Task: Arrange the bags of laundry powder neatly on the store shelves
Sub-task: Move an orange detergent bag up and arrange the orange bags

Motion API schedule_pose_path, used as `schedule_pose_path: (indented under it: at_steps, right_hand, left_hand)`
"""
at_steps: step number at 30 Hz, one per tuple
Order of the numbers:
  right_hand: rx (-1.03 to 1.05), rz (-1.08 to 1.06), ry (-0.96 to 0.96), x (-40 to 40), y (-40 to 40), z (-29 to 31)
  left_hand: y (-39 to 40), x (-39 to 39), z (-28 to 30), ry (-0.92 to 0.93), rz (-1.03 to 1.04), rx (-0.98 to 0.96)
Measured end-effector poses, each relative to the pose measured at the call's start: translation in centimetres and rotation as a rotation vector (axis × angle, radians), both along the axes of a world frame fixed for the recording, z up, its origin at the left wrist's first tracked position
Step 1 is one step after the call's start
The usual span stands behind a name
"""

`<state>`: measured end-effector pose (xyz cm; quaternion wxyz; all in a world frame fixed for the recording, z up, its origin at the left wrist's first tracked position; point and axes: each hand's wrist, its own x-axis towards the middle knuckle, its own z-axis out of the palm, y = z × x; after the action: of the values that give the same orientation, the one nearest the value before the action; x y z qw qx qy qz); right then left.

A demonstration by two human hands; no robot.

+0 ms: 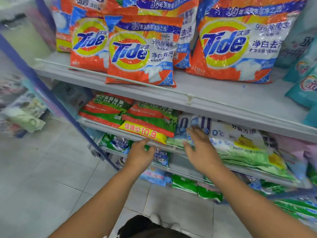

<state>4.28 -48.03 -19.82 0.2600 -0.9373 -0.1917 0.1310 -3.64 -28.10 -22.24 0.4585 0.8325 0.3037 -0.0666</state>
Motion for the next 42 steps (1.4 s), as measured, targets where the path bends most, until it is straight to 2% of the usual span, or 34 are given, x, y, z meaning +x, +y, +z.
schedule_pose_path:
  at_steps: [3, 9, 16, 19, 23, 26, 31, 33, 36, 39, 42]
  right_hand:
    - [0.050, 0.034, 0.074, -0.3, 1.8, -1.1]
    - [0.063, -0.044, 0.184, 0.0, 4.9, -0.7]
    - [0.002, -0.341, 0.301, 2.9, 10.6, -2.1]
    - [0.016, -0.471, 0.357, 3.1, 13.3, -2.3]
    - [0.031, -0.661, 0.310, 3.4, 16.3, -2.8]
    - [0.100, -0.790, 0.298, 4.0, 17.1, -3.1]
    - [0.292, -0.908, 0.286, 3.7, 16.6, -2.7]
    - [0.341, -0.921, 0.278, 2.0, 16.5, -2.4]
    - [0.461, -0.889, 0.327, -1.6, 16.0, -2.6]
    - [0.385, -0.766, 0.505, -3.8, 14.5, -3.0]
    - [0.313, -0.635, 0.663, -2.4, 12.5, -3.0]
  left_hand:
    - [2.0, -0.4, 0.8, 0.023, 0.021, 0.102]
    - [5.8, 1.3, 1.7, -0.026, 0.099, 0.096]
    - [11.7, 5.8, -0.4, 0.002, 0.035, 0.101]
    - [14.5, 7.6, -0.8, 0.008, 0.032, 0.010]
    - [18.2, 9.9, -1.5, 0.023, -0.100, -0.104]
    - [19.5, 11.2, -1.4, 0.006, -0.153, -0.295]
    - [19.6, 11.5, -1.3, 0.046, -0.176, -0.371]
    - [20.0, 10.5, -1.4, 0.083, -0.203, -0.428]
    - [20.9, 8.3, -1.0, 0.131, -0.191, -0.393]
    - [21.4, 6.5, -1.1, 0.189, -0.187, -0.398]
    - [21.2, 5.2, -1.8, 0.237, -0.201, -0.356]
